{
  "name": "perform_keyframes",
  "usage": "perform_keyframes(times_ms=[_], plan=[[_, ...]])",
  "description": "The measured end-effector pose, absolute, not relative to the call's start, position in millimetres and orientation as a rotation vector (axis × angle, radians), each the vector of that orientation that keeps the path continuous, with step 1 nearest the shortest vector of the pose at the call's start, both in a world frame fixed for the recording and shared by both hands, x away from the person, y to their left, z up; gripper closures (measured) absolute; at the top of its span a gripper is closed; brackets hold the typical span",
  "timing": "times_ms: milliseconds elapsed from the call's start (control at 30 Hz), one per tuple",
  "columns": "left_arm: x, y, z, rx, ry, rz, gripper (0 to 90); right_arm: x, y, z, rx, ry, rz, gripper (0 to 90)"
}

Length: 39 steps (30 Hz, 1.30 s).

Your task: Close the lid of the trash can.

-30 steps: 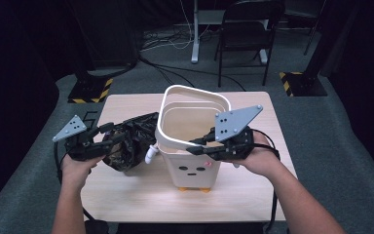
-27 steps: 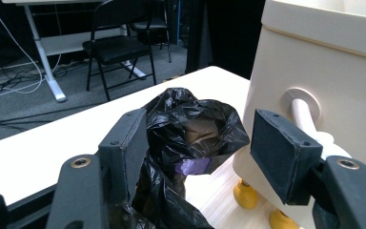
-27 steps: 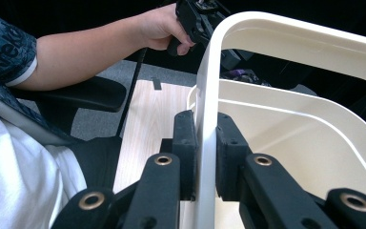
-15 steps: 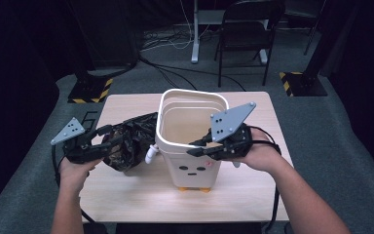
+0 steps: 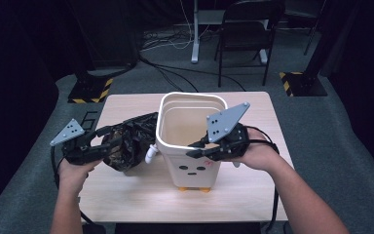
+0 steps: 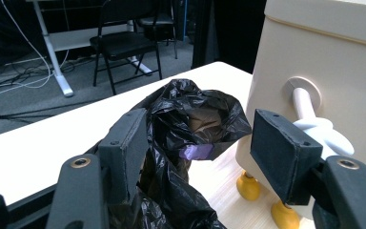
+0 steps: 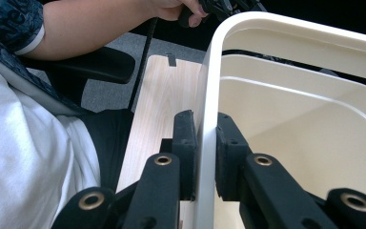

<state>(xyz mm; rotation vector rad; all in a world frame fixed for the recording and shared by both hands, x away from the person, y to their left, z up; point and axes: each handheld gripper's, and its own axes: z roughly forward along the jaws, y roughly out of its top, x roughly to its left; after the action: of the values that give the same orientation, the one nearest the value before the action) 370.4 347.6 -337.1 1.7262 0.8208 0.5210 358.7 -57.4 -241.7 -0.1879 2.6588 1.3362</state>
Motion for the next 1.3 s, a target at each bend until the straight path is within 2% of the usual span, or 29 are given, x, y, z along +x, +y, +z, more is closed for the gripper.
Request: perform_keyframes(times_ms=[67,200,333,767,1300], plan=[[371,347,-337,1.727,0.821,0.519,37.1,359,-58,-243,-0.185,2.650,1.344,79.1],[372,347,-337,1.724,0.820,0.514,37.1,361,-60,-247,-0.127,2.616,1.392,64.5],[374,346,-335,1.720,0.817,0.516,37.1,362,-63,-250,-0.068,2.589,1.502,59.7],[385,344,-337,1.721,0.827,0.503,36.8,357,-73,-254,0.014,2.526,1.677,50.9],[386,348,-339,1.726,0.837,0.515,36.6,359,-97,-251,0.165,2.423,1.730,49.9]])
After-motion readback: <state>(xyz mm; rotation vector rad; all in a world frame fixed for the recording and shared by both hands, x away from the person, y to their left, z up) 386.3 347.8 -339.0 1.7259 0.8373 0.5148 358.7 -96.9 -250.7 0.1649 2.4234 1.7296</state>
